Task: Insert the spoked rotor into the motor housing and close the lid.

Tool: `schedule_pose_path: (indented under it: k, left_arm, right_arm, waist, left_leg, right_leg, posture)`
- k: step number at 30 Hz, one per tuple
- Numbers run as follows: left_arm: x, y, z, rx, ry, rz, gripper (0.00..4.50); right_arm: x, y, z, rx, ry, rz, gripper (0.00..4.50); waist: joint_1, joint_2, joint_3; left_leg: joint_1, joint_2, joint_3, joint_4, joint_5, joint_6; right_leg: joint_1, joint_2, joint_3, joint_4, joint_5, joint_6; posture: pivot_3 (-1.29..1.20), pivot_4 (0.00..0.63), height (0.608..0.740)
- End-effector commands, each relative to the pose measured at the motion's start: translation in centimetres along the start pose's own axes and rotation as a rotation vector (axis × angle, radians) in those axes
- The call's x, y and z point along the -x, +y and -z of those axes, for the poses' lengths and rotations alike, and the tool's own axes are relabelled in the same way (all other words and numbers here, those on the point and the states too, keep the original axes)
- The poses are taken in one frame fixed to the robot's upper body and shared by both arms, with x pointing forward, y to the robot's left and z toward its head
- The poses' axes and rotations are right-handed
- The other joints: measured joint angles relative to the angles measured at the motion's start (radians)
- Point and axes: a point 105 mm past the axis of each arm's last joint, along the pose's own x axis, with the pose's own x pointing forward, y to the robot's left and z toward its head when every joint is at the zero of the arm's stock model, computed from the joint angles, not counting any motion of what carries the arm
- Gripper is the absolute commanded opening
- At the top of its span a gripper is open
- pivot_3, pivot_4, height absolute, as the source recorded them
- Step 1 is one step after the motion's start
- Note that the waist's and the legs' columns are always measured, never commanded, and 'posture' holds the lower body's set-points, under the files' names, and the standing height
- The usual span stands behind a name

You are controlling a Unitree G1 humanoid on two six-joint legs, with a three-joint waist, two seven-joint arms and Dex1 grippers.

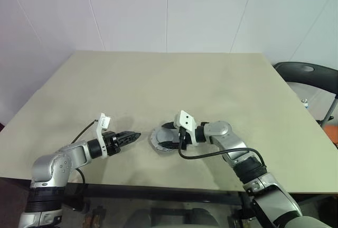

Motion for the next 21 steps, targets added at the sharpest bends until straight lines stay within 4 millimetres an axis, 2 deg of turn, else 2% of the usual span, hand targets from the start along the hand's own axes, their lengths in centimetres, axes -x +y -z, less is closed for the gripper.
schedule_pose_path:
  k: [1, 5, 9, 13, 17, 21]
  left_arm:
    - [0.1, -0.7, -1.1, -0.042, -0.036, 0.018, 2.43]
    - [0.0, -0.8, -1.2, -0.045, -0.038, 0.02, 2.43]
    - [0.1, -0.7, -1.2, -0.047, -0.038, 0.019, 2.43]
    - [0.3, -0.7, -1.2, -0.046, -0.038, 0.016, 2.43]
    - [0.4, -0.6, -1.1, -0.046, -0.037, 0.012, 2.43]
    - [0.3, -0.7, -1.2, -0.045, -0.036, 0.011, 2.43]
  right_arm:
    - [0.7, 1.5, 3.2, -0.078, 0.121, -0.098, 3.27]
    - [1.0, 2.4, 2.8, -0.146, 0.112, -0.178, 3.27]
    - [1.3, 2.3, 2.0, -0.236, 0.078, -0.196, 3.27]
    - [1.1, 1.6, 2.8, -0.148, 0.121, -0.123, 3.27]
    - [0.5, 1.8, 1.9, -0.141, 0.059, -0.106, 3.27]
    - [-0.1, 0.5, 1.1, -0.111, -0.001, -0.003, 3.27]
  waist:
    - [0.001, 0.0, 0.0]
    - [0.002, -0.001, -0.001]
    - [-0.001, -0.001, -0.001]
    - [-0.001, -0.001, -0.001]
    - [-0.002, -0.001, -0.001]
    - [-0.005, -0.001, -0.001]
  left_leg:
    - [-0.001, 0.0, 0.0, 0.0, 0.0, 0.0]
    - [-0.012, -0.002, -0.001, 0.001, -0.001, 0.001]
    - [-0.012, -0.002, -0.001, 0.0, -0.003, -0.001]
    - [-0.012, -0.001, -0.001, 0.0, -0.004, -0.001]
    - [-0.011, -0.001, -0.001, 0.001, -0.003, -0.001]
    - [-0.01, 0.0, -0.001, 0.001, -0.003, -0.001]
  right_leg:
    - [0.0, 0.0, 0.0, 0.0, 0.001, 0.001]
    - [-0.008, -0.002, 0.0, 0.0, 0.001, 0.002]
    - [-0.009, -0.002, 0.0, 0.0, 0.001, 0.002]
    - [-0.009, -0.001, 0.0, 0.0, 0.001, 0.001]
    - [-0.008, -0.001, 0.0, 0.0, 0.001, 0.001]
    - [-0.008, 0.0, 0.0, 0.002, 0.001, 0.001]
  posture:
    - [0.0, 0.0, 0.74]
    - [0.0, 0.0, 0.74]
    - [0.0, 0.0, 0.74]
    - [0.0, 0.0, 0.74]
    - [0.0, 0.0, 0.74]
    - [0.0, 0.0, 0.74]
